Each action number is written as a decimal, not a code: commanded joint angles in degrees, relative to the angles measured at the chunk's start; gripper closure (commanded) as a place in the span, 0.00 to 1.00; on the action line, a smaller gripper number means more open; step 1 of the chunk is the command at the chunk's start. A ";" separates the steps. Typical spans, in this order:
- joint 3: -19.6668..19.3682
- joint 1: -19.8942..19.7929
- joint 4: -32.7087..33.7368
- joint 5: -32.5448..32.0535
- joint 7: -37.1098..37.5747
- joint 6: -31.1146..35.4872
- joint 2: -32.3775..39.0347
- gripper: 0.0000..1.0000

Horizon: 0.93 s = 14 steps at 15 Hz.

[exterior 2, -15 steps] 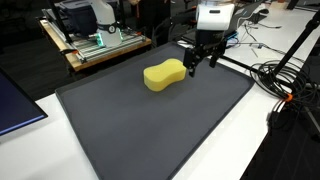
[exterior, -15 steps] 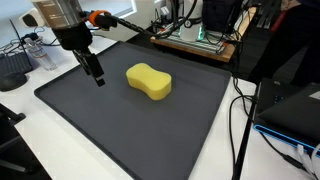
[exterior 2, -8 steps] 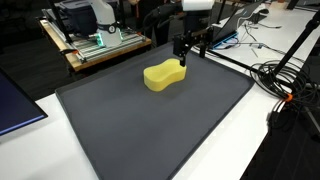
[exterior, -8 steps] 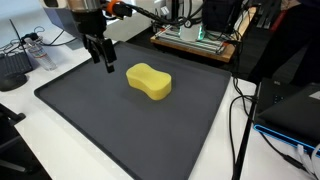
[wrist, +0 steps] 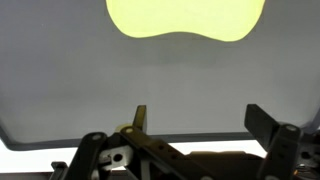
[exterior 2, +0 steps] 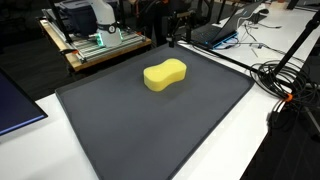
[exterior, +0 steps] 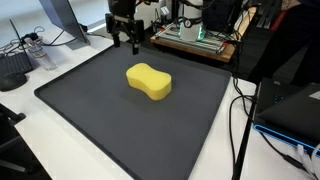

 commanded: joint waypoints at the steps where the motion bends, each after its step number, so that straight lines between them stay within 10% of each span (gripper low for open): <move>1: 1.12 0.45 -14.35 -2.15 1.39 5.44 -11.49 0.00; 10: 6.99 1.56 -41.46 0.66 1.48 4.97 -37.90 0.00; 14: 9.41 2.09 -35.57 0.69 1.67 1.97 -38.68 0.00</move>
